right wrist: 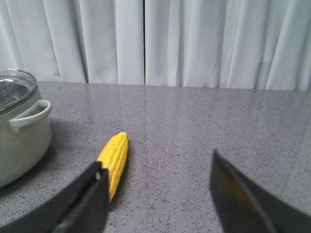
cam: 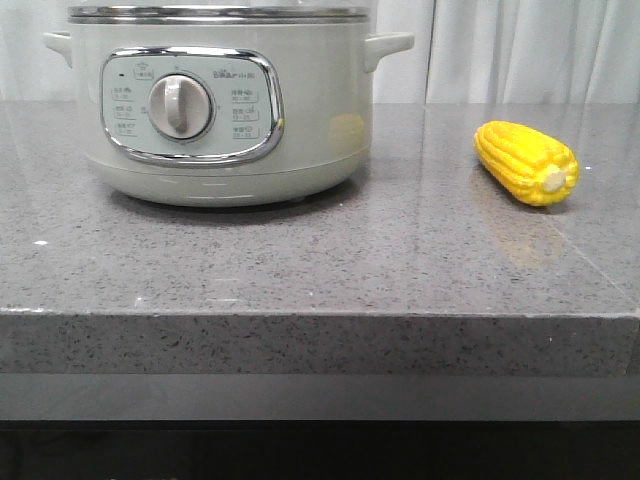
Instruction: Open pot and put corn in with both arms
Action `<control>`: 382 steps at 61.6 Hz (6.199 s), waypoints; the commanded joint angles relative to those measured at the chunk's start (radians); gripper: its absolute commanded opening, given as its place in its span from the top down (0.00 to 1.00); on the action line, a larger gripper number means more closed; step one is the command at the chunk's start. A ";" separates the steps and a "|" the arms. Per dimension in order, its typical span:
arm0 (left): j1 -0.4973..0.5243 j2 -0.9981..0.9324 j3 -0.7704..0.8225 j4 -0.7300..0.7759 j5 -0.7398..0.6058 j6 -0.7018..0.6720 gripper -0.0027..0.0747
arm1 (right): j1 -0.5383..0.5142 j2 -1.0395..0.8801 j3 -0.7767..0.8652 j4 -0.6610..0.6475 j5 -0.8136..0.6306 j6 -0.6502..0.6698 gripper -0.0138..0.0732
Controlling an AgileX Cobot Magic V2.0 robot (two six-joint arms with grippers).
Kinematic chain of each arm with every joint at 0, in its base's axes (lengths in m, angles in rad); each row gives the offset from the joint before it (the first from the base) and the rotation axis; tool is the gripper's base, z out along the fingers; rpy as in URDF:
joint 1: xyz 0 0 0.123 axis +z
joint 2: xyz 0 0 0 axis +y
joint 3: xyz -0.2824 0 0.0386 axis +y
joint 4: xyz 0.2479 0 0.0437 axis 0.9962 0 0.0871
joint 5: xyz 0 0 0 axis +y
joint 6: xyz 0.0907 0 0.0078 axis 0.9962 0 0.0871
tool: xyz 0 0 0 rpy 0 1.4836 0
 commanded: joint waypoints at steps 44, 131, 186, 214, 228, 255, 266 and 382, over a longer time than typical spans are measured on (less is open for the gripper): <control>-0.154 0.847 -1.031 -0.213 0.711 0.132 0.11 | -0.007 0.015 -0.033 0.000 -0.068 -0.006 0.21; -0.399 1.361 -1.522 -0.010 0.738 0.071 0.50 | -0.007 0.015 -0.033 0.000 -0.058 -0.006 0.21; -0.363 1.244 -1.522 -0.003 0.721 0.071 0.66 | -0.007 0.015 -0.032 0.000 -0.043 -0.006 0.21; -0.188 1.225 -1.522 0.001 0.794 0.071 0.66 | -0.007 0.017 -0.032 0.000 -0.043 -0.006 0.21; -0.022 1.225 -1.522 0.001 0.831 0.071 0.66 | -0.007 0.017 -0.032 0.000 -0.043 -0.006 0.21; 0.187 1.225 -1.522 0.001 0.844 0.071 0.66 | -0.007 0.034 -0.032 0.000 -0.040 -0.006 0.21; 0.201 1.225 -1.522 0.001 0.844 0.071 0.66 | -0.006 0.154 -0.044 0.000 -0.047 -0.006 0.21; 0.201 1.225 -1.522 0.001 0.844 0.071 0.66 | 0.187 1.320 -0.744 0.082 0.167 -0.006 0.53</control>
